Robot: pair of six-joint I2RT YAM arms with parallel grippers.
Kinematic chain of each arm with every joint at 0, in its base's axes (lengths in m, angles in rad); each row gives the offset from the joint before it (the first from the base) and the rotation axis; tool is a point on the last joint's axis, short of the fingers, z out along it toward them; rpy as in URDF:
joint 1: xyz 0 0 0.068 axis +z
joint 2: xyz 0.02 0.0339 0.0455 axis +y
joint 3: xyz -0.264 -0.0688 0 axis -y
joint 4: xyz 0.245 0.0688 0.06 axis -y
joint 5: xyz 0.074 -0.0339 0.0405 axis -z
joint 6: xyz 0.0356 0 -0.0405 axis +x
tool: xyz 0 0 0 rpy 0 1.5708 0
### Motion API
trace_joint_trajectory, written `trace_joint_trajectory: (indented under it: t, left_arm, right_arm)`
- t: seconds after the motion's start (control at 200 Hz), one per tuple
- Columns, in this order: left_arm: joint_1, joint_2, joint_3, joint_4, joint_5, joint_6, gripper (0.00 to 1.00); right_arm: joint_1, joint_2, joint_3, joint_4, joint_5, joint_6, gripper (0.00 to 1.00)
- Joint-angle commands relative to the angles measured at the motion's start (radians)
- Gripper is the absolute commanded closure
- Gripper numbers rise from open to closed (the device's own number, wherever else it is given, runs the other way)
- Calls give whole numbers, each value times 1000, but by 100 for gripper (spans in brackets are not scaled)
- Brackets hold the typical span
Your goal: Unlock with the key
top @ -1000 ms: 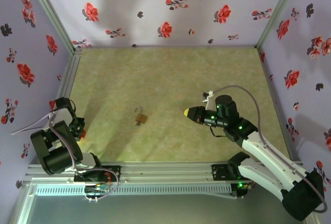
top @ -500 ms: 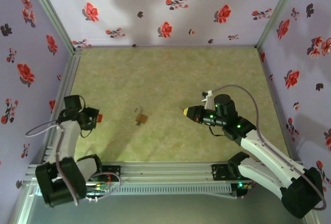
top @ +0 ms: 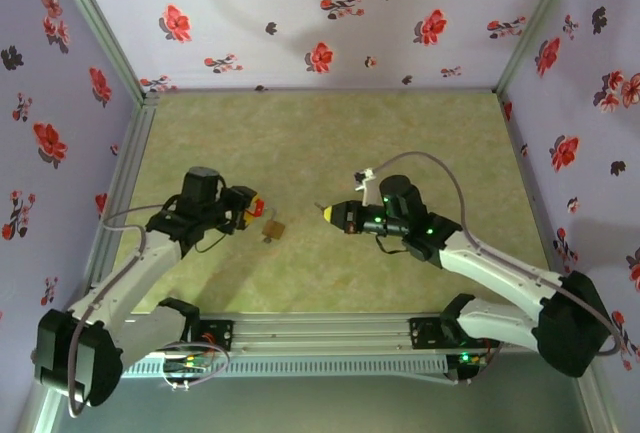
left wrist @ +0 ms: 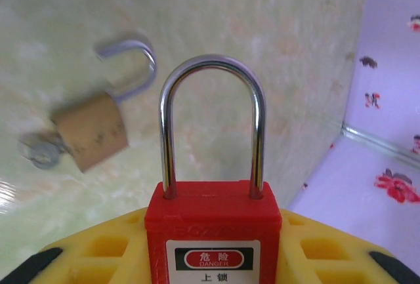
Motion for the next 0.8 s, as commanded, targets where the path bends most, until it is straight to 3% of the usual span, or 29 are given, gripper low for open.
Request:
trace_joint_trajectory:
  t: [0.0, 0.135, 0.275, 0.795]
  left_arm:
    - [-64, 32, 39, 79, -47, -103, 97]
    - [-125, 55, 43, 114, -72, -151, 95]
    - [-161, 62, 37, 153, -93, -186, 99]
    - [-208, 95, 40, 209, -100, -203, 100]
  right_arm:
    - [49, 34, 52, 63, 61, -75, 100]
    - [82, 79, 65, 87, 79, -87, 100]
    - [110, 122, 75, 100, 90, -86, 100]
    - [140, 213, 90, 157, 87, -59, 100]
